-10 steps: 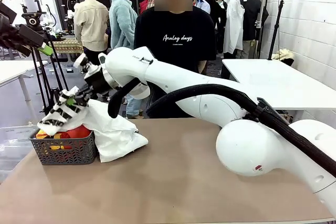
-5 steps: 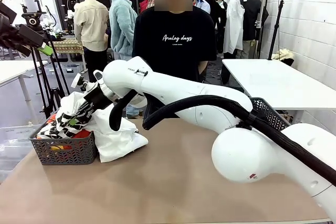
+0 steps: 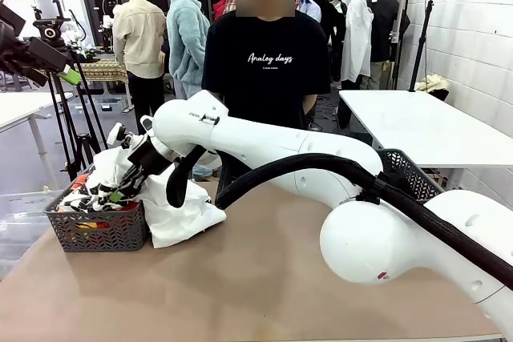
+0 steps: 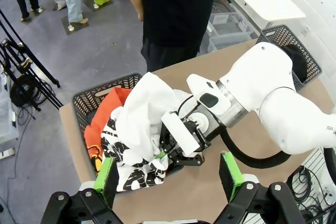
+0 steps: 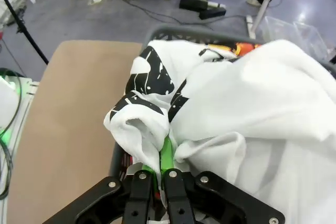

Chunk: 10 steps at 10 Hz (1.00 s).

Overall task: Sort the tops and bottoms.
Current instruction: Sort the clothes according to human instructions.

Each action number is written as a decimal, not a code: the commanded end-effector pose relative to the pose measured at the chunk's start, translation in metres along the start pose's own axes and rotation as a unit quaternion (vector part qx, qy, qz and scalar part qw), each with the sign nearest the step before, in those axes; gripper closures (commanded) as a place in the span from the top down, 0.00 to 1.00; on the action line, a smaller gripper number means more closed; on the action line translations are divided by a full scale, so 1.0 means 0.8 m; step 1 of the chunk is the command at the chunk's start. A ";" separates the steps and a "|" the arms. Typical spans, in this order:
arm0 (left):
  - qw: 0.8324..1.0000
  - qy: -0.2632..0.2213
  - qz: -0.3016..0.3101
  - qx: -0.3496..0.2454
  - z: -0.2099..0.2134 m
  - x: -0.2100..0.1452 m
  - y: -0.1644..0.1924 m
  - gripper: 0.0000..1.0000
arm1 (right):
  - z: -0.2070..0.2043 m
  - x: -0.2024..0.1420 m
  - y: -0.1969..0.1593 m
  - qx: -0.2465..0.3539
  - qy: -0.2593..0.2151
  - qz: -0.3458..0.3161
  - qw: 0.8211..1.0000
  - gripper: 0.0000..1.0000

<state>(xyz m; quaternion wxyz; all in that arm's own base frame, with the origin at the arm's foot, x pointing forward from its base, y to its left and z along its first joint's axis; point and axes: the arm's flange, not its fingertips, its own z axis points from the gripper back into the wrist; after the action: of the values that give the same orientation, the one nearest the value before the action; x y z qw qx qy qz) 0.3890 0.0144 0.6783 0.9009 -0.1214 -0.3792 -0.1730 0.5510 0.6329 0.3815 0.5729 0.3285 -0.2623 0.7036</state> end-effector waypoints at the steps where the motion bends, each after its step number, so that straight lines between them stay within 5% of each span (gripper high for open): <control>1: 1.000 0.000 0.000 0.001 0.001 0.001 0.000 1.00 | -0.160 0.185 -0.350 0.035 0.012 -0.022 0.999 0.00; 2: 1.000 0.000 0.000 0.001 0.001 0.001 0.000 1.00 | 0.000 0.000 0.000 0.000 0.000 0.000 1.000 0.00; 6: 1.000 0.000 0.000 0.001 0.001 0.001 0.000 1.00 | 0.002 0.001 0.001 0.006 0.002 -0.006 1.000 0.00; 10: 1.000 0.000 0.000 0.001 0.001 0.001 0.000 1.00 | -0.035 0.029 -0.066 0.032 0.036 0.011 0.999 0.00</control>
<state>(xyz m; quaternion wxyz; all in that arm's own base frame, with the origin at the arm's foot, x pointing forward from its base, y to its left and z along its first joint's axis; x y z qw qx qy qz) 0.3890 0.0144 0.6783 0.9009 -0.1214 -0.3792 -0.1730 0.5471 0.6326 0.3800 0.5653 0.3301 -0.2452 0.7151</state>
